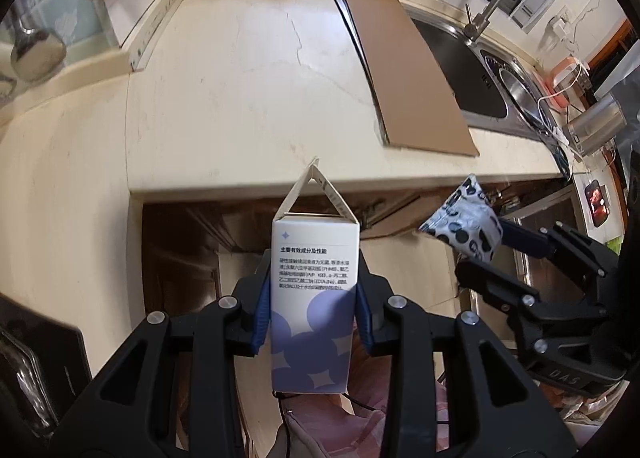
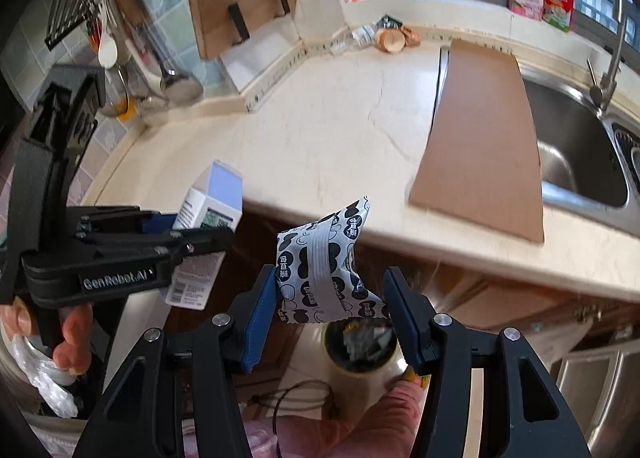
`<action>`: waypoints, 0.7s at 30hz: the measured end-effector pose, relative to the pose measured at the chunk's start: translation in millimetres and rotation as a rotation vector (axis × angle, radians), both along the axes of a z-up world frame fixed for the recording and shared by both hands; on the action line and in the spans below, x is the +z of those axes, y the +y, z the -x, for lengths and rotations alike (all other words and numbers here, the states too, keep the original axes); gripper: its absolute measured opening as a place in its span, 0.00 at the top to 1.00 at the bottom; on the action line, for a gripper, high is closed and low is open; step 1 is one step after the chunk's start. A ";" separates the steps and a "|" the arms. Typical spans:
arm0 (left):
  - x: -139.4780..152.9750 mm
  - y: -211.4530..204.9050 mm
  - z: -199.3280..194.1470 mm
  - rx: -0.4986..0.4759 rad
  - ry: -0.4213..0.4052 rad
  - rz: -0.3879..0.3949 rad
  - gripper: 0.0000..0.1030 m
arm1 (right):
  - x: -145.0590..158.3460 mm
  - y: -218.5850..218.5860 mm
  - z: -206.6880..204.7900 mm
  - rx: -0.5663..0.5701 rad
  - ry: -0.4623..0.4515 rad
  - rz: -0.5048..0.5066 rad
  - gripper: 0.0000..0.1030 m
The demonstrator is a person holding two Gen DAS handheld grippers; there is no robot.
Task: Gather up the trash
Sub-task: 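Carry the milk carton and snack packet down over the floor bin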
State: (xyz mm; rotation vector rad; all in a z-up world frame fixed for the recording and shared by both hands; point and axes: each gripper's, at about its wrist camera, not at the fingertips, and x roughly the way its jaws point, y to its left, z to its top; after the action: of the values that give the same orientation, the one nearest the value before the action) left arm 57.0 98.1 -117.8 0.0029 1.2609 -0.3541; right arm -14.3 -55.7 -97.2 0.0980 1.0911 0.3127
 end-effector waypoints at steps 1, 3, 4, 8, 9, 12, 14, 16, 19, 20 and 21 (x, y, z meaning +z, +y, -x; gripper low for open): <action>-3.0 -0.3 3.8 0.000 0.005 -0.004 0.69 | -4.9 2.7 9.0 -0.002 0.013 0.006 0.47; -12.1 -2.9 13.9 -0.005 0.017 -0.015 0.69 | -16.8 2.4 17.6 -0.010 0.045 0.002 0.47; -17.8 -4.2 19.1 -0.005 0.024 -0.022 0.69 | -24.0 2.2 23.1 -0.012 0.064 -0.004 0.47; -42.3 -9.5 37.0 -0.008 0.058 -0.044 0.69 | -54.9 1.9 34.4 -0.015 0.122 0.003 0.47; -48.5 -11.7 41.0 -0.009 0.062 -0.053 0.69 | -62.5 1.3 35.4 -0.013 0.134 0.006 0.47; -75.1 -17.9 53.4 -0.002 0.097 -0.074 0.69 | -90.4 2.4 45.5 -0.007 0.175 0.009 0.47; -98.1 -20.7 59.3 0.006 0.122 -0.090 0.69 | -110.5 0.4 47.6 -0.008 0.204 0.004 0.47; -120.3 -23.8 64.6 0.012 0.140 -0.112 0.69 | -133.8 0.3 49.0 -0.012 0.236 -0.004 0.47; -167.2 -26.6 71.8 0.042 0.173 -0.142 0.69 | -180.4 0.4 53.6 -0.026 0.297 -0.009 0.47; -182.7 -24.1 71.5 0.054 0.188 -0.140 0.69 | -194.9 -0.1 54.9 -0.029 0.319 -0.015 0.47; -198.2 -24.2 73.3 0.070 0.204 -0.135 0.69 | -212.6 -0.8 56.3 -0.034 0.344 -0.021 0.47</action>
State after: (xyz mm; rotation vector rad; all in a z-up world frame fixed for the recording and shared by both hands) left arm -16.3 73.9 -316.1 0.0388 1.4809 -0.2117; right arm -70.6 -56.5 -309.8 0.1940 1.4250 0.2832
